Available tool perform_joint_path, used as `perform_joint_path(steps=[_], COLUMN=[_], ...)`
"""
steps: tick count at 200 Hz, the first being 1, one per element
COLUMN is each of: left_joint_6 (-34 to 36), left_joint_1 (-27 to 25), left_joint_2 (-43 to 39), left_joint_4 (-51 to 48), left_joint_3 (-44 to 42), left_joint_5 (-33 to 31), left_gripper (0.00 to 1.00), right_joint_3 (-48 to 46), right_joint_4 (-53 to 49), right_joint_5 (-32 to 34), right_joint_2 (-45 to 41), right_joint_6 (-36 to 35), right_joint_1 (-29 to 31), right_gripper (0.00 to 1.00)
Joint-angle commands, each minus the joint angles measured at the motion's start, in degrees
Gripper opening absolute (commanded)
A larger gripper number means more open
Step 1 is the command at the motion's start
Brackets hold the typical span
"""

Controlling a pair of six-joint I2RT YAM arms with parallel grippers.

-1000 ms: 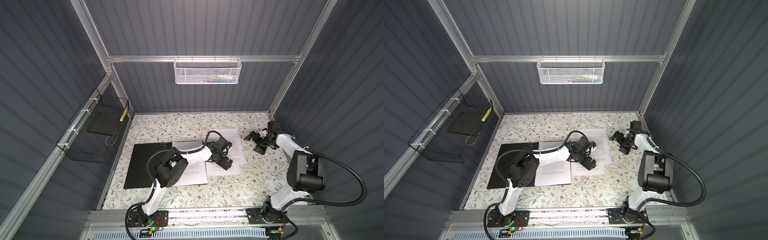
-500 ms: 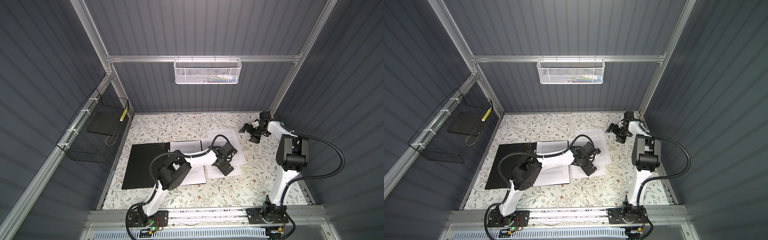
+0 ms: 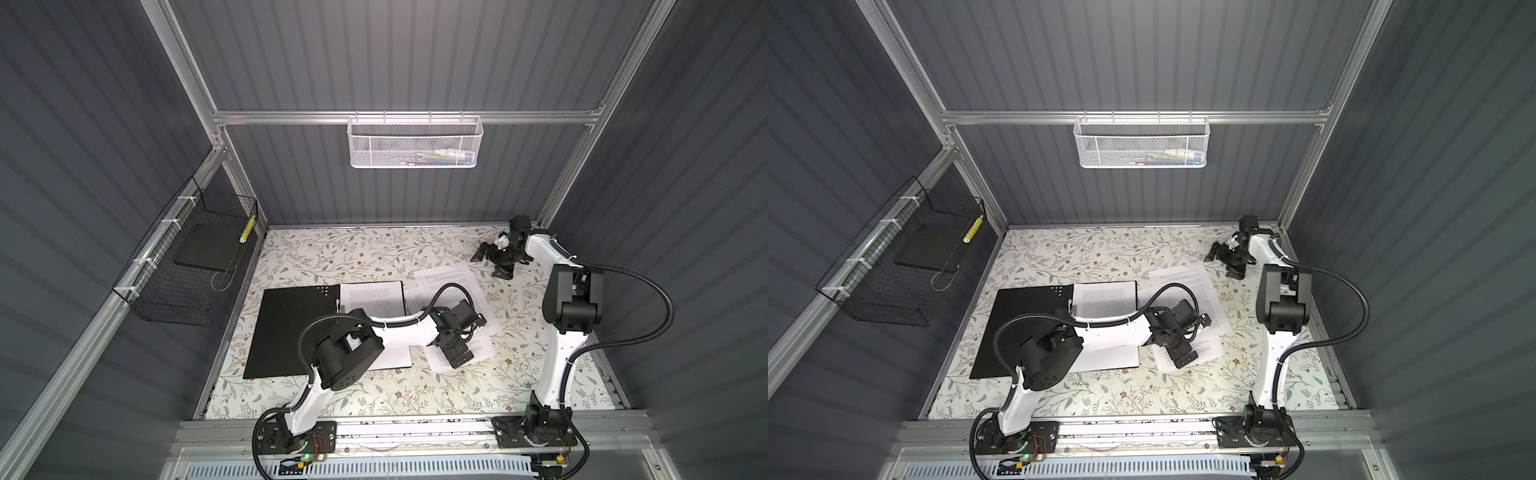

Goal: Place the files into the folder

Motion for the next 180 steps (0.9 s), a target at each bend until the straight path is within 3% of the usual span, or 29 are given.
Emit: perform_joint_path(steps=[1,24,82,106,180], left_joint_6=[-1.03,-2.13,-2.27,-2.29,-2.08], left_joint_1=[-0.39,-0.31,-0.3,-0.31,-0.13], left_joint_2=[1.74,1.32,1.12,1.03,0.69], left_joint_4=[-5.87,-5.06,-4.33,-4.27,-5.22], left_joint_3=[-3.45,-3.96,-4.67,-4.43,-3.66], left_joint_5=[3.31,3.35,4.35,4.45,4.75], left_gripper=[1.0,1.0,1.0,1.0,1.0], right_joint_3=[2.0,-5.22,-30.12,-34.92,-42.1], right_joint_4=[-6.27,-3.08,8.81,11.04,14.41], right_joint_5=[1.48,5.35,1.6,-1.57,2.9], right_joint_2=[1.46,-3.76,-19.39,-21.38,-24.07], right_joint_6=[-0.78,3.62,9.74,11.13,14.1], right_joint_1=[1.51,1.04,-1.35,-0.71,-1.08], right_gripper=[0.99,0.99,0.99,0.99,0.99])
